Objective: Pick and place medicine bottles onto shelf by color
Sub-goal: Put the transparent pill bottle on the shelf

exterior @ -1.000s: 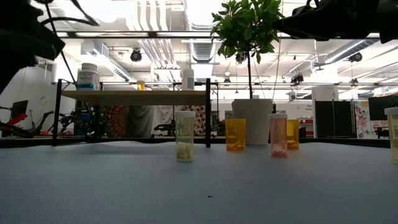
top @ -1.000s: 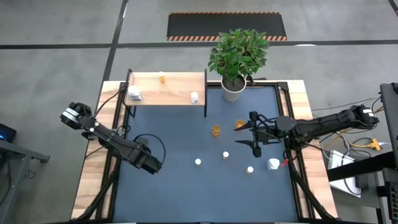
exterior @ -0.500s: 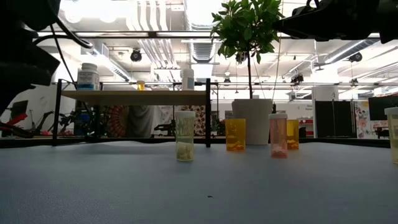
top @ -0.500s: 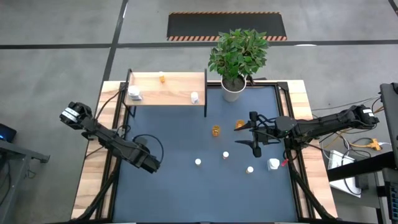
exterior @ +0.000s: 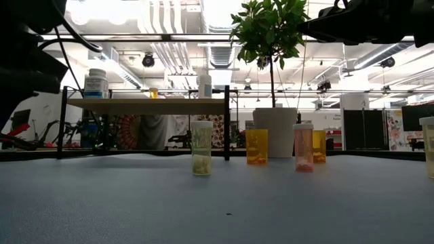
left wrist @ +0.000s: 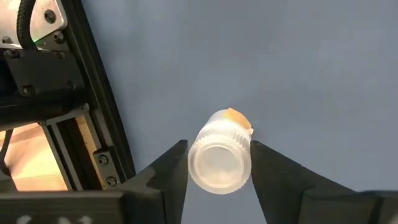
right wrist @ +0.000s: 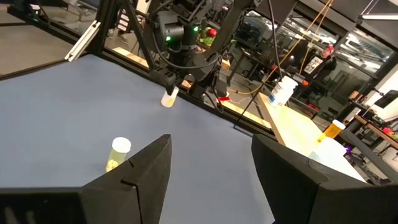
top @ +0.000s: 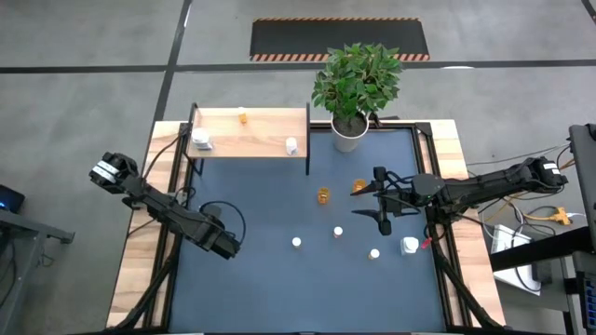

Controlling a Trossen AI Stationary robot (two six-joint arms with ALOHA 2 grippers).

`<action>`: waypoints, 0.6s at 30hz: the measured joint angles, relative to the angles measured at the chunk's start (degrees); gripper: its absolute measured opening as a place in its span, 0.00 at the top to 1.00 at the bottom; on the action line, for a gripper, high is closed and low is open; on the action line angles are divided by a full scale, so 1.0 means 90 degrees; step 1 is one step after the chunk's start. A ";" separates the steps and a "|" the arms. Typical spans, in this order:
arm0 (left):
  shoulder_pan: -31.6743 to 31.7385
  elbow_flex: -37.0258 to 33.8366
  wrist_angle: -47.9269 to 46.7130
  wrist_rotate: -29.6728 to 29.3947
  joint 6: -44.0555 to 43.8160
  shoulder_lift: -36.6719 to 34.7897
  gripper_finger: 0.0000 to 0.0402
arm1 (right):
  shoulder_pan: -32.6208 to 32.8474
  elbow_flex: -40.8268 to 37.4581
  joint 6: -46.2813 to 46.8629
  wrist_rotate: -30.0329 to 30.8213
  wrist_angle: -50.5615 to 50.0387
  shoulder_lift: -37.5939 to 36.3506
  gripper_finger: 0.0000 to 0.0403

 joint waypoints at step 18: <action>0.0120 0.1826 0.0410 -0.0004 0.1385 0.0010 0.69 | -0.0001 -0.0002 -0.0036 0.0002 0.0000 0.0001 0.47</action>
